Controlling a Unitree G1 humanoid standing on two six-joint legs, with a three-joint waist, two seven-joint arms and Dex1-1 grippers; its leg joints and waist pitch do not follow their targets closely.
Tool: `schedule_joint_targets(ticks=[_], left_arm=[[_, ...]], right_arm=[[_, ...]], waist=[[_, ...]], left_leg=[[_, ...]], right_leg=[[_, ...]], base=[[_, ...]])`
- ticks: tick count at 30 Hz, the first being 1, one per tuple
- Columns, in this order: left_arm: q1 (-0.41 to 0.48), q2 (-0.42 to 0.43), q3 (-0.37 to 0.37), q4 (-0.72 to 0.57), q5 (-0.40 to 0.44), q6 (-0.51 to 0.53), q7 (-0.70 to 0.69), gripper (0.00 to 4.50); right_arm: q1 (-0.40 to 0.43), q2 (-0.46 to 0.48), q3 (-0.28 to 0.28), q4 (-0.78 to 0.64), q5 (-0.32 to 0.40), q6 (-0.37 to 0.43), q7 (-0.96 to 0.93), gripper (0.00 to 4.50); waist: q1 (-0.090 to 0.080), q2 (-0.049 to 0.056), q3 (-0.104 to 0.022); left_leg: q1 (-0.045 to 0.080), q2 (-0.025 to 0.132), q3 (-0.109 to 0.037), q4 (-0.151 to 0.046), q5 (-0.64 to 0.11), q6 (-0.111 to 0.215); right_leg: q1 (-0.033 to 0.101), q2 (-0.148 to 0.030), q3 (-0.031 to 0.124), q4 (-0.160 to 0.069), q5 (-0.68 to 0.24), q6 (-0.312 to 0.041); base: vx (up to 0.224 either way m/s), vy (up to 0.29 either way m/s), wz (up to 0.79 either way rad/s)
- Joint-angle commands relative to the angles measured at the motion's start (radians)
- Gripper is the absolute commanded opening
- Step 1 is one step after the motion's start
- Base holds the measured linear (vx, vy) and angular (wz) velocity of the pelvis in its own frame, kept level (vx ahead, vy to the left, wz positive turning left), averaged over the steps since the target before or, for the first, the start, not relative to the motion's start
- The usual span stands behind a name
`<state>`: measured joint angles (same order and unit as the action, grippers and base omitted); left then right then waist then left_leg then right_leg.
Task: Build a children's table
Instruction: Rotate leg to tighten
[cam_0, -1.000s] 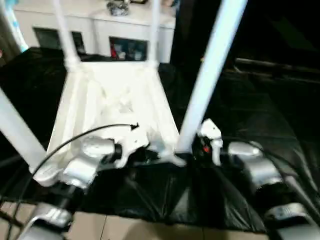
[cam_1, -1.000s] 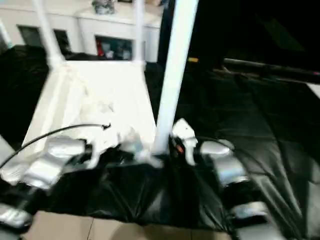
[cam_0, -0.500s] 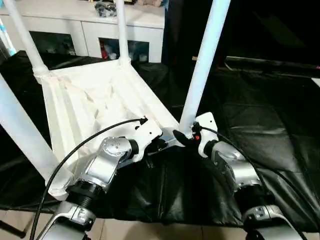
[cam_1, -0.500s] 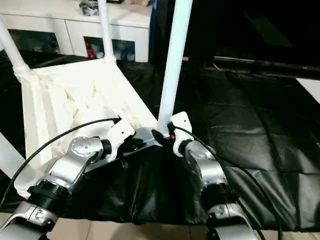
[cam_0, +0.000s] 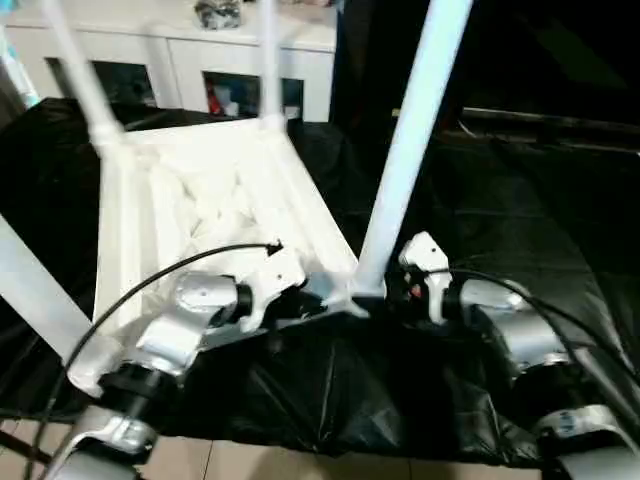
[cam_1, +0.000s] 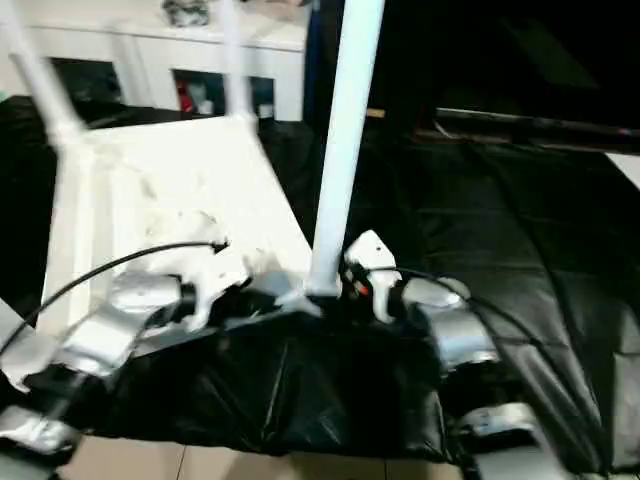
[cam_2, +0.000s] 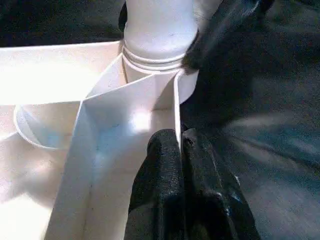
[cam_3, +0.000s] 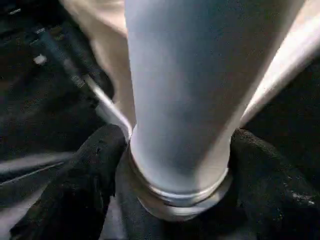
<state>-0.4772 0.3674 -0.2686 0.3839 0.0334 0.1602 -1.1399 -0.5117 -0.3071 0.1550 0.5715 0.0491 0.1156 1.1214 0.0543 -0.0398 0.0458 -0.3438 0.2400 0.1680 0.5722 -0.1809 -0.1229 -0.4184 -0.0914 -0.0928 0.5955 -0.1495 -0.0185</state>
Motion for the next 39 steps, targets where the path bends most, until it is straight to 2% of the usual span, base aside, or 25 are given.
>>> schedule_joint_targets(ticks=[1,4,5,9,10,14,19,25,26,27,29,30,31,32,34,35,36,37,39], left_arm=[[-0.008,-0.008,-0.037,-0.041,-0.022,-0.029,-0.053,0.0],[-0.006,0.006,-0.04,-0.045,-0.028,-0.024,-0.082,0.0],[-0.006,0.01,-0.042,-0.046,-0.031,-0.031,-0.092,0.0],[-0.001,0.018,-0.04,-0.06,-0.052,-0.023,-0.114,0.0],[-0.002,0.022,-0.04,-0.06,-0.054,-0.023,-0.117,0.0],[-0.001,0.022,-0.04,-0.053,-0.048,-0.027,-0.108,0.0],[0.008,0.021,-0.036,-0.057,-0.043,-0.03,-0.098,0.0],[0.013,0.012,-0.017,-0.058,-0.035,-0.03,-0.032,0.0],[0.009,-0.004,-0.01,-0.049,-0.018,-0.022,0.023,0.0],[0.003,-0.019,-0.006,-0.04,-0.006,-0.014,0.06,0.0],[0.0,-0.028,-0.004,-0.035,0.0,-0.01,0.082,0.0],[-0.006,-0.049,-0.001,-0.03,0.007,0.004,0.116,0.0],[-0.012,-0.067,-0.003,-0.028,0.013,0.015,0.14,0.0],[-0.02,-0.096,-0.007,-0.024,0.025,0.034,0.182,0.0],[-0.031,-0.136,-0.012,-0.017,0.035,0.057,0.229,0.0],[-0.035,-0.161,-0.016,-0.015,0.037,0.072,0.253,0.0],[-0.041,-0.185,-0.023,-0.006,0.047,0.079,0.283,0.0],[-0.046,-0.207,-0.034,0.0,0.057,0.084,0.304,0.0],[-0.05,-0.229,-0.045,0.004,0.065,0.088,0.321,0.0]], right_arm=[[-0.005,0.014,0.072,-0.036,0.021,-0.019,0.109,3.47],[-0.003,0.003,0.084,-0.039,0.021,-0.024,0.14,3.47],[-0.002,0.0,0.088,-0.041,0.023,-0.025,0.153,3.47],[-0.001,-0.004,0.109,-0.044,0.027,-0.03,0.198,3.47],[-0.002,-0.003,0.115,-0.047,0.029,-0.023,0.213,3.32],[-0.004,-0.001,0.119,-0.041,0.024,-0.024,0.224,3.05],[0.007,-0.001,0.122,-0.052,0.031,-0.018,0.224,2.68],[0.039,0.008,0.121,-0.081,0.039,0.002,0.212,2.63],[0.049,0.029,0.104,-0.08,0.045,0.018,0.162,2.63],[0.05,0.051,0.085,-0.068,0.046,0.028,0.112,2.63],[0.05,0.065,0.073,-0.059,0.046,0.033,0.078,2.63],[0.044,0.089,0.053,-0.035,0.037,0.033,0.005,2.63],[0.037,0.114,0.036,-0.01,0.027,0.026,-0.065,2.63],[0.027,0.153,0.011,0.03,0.011,0.01,-0.177,2.63],[0.014,0.199,-0.014,0.07,0.001,0.013,-0.291,2.63],[0.008,0.224,-0.024,0.086,-0.007,0.02,-0.353,2.63],[-0.003,0.251,-0.035,0.103,-0.013,0.026,-0.418,2.63],[-0.013,0.281,-0.046,0.115,-0.019,0.031,-0.477,2.63],[-0.026,0.313,-0.055,0.127,-0.022,0.033,-0.528,2.63]], waist=[[0.001,0.004,-0.062],[0.008,0.005,-0.062],[0.01,-0.003,-0.061],[0.011,-0.004,-0.062],[0.012,-0.008,-0.063],[0.014,-0.004,-0.064],[0.016,-0.007,-0.064],[0.017,-0.012,-0.064],[0.019,-0.007,-0.063],[0.021,-0.008,-0.061],[0.021,-0.009,-0.057],[0.022,-0.007,-0.057],[0.02,-0.006,-0.053],[0.013,-0.007,-0.049],[0.002,-0.007,-0.048],[-0.007,-0.008,-0.052],[-0.01,-0.005,-0.052],[-0.015,-0.006,-0.051],[-0.021,-0.007,-0.052]], left_leg=[[-0.003,-0.009,0.019,-0.059,-0.237,0.069],[0.0,-0.007,0.02,-0.06,-0.246,0.059],[-0.003,-0.008,0.018,-0.061,-0.241,0.056],[-0.005,-0.006,0.018,-0.061,-0.223,0.051],[-0.006,-0.008,0.018,-0.06,-0.216,0.052],[-0.006,-0.008,0.019,-0.059,-0.208,0.051],[-0.007,-0.009,0.019,-0.059,-0.205,0.05],[-0.007,-0.008,0.019,-0.058,-0.196,0.053],[-0.006,-0.008,0.018,-0.058,-0.199,0.051],[-0.004,-0.008,0.019,-0.059,-0.208,0.049],[-0.002,-0.01,0.017,-0.062,-0.252,0.03],[-0.002,-0.011,0.016,-0.063,-0.264,0.027],[0.001,-0.012,0.015,-0.064,-0.287,0.02],[0.004,-0.015,0.015,-0.064,-0.316,0.007],[0.004,-0.019,0.008,-0.064,-0.345,-0.008],[0.0,-0.023,0.003,-0.062,-0.35,-0.01],[0.0,-0.022,0.001,-0.063,-0.354,-0.007],[0.004,-0.024,0.002,-0.062,-0.362,-0.004],[0.008,-0.026,0.003,-0.06,-0.373,0.005]], right_leg=[[0.059,-0.033,0.041,-0.065,-0.273,-0.199],[0.056,-0.034,0.042,-0.066,-0.285,-0.196],[0.058,-0.034,0.042,-0.063,-0.294,-0.192],[0.058,-0.036,0.043,-0.061,-0.278,-0.189],[0.059,-0.035,0.043,-0.059,-0.268,-0.19],[0.06,-0.035,0.043,-0.058,-0.25,-0.196],[0.061,-0.036,0.043,-0.058,-0.26,-0.191],[0.061,-0.035,0.043,-0.057,-0.259,-0.187],[0.06,-0.035,0.044,-0.058,-0.262,-0.184],[0.059,-0.035,0.044,-0.061,-0.275,-0.178],[0.056,-0.036,0.041,-0.071,-0.369,-0.148],[0.057,-0.037,0.04,-0.074,-0.394,-0.139],[0.052,-0.038,0.04,-0.081,-0.441,-0.122],[0.045,-0.038,0.037,-0.09,-0.507,-0.101],[0.048,-0.039,0.026,-0.1,-0.59,-0.066],[0.053,-0.041,0.018,-0.108,-0.628,-0.031],[0.052,-0.041,0.017,-0.11,-0.628,-0.029],[0.046,-0.038,0.015,-0.116,-0.625,-0.028],[0.042,-0.036,0.014,-0.118,-0.621,-0.032]], base=[[0.0,0.0,0.0],[0.0,0.0,0.0],[0.0,0.0,0.0],[0.0,0.0,0.0],[0.0,0.0,0.0],[0.0,0.0,0.0],[0.0,0.0,0.0],[0.0,0.0,0.0],[0.0,0.0,0.0],[0.0,0.0,0.0],[0.0,0.0,0.0],[0.0,0.0,0.0],[0.0,0.0,0.0],[0.0,0.0,0.0],[0.0,0.0,0.0],[0.0,0.0,0.0],[0.0,0.0,0.0],[0.0,0.0,0.0],[0.0,0.0,0.0]])
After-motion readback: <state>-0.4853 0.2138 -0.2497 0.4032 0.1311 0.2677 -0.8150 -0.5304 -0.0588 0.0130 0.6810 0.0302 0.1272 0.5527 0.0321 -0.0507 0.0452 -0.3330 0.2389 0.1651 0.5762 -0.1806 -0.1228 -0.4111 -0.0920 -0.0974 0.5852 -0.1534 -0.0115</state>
